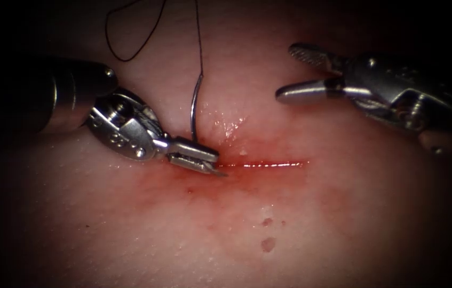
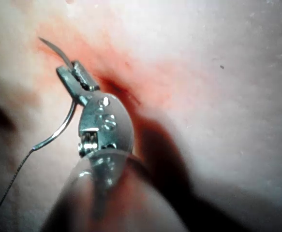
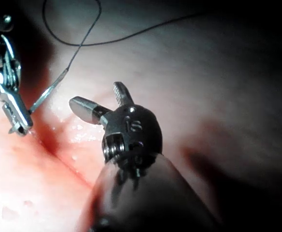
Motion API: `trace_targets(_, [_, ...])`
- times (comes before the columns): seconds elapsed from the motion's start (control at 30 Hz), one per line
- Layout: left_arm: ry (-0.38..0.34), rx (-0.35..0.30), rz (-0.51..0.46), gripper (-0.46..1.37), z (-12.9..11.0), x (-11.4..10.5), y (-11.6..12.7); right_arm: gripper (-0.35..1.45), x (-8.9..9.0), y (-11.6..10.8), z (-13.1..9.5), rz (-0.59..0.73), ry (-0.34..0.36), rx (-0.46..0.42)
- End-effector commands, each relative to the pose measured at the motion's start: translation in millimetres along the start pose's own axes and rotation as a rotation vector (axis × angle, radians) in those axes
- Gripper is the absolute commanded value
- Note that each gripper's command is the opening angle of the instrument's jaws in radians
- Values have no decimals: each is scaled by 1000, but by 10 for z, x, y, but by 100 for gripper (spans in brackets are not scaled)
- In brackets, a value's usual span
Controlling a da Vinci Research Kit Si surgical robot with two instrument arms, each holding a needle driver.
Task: Wound Closure
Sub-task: Hand the needle from the left to the right hand
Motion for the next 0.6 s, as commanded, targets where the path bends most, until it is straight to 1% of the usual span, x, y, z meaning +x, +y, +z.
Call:
trace_targets(0.03, [12, 2, 16, -35, 1, 1, -1, 110, -1, 0, 2, 13, 2, 30])
trace_targets(0.13, [21, 30, 50, -35, 0, 6, -4, 110, -6, 2, 5, 35, 9, 74])
trace_targets(0.27, [39, 59, 71, -35, 0, 13, -9, 110, -13, 4, 11, 71, 0, 103])
trace_targets(0.4, [91, 82, 75, -35, 2, 22, -14, 110, -19, 7, 18, 107, 9, 150])
trace_targets(0.47, [118, 90, 79, -35, 4, 26, -15, 110, -22, 7, 21, 131, 37, 189])
trace_targets(0.5, [129, 97, 81, -35, 4, 28, -16, 110, -23, 7, 23, 153, 69, 206])
trace_targets(0.53, [132, 100, 82, -35, 5, 28, -16, 110, -23, 7, 23, 157, 75, 210])
trace_targets(0.6, [143, 105, 90, -35, 7, 32, -17, 109, -25, 7, 26, 181, 98, 246])
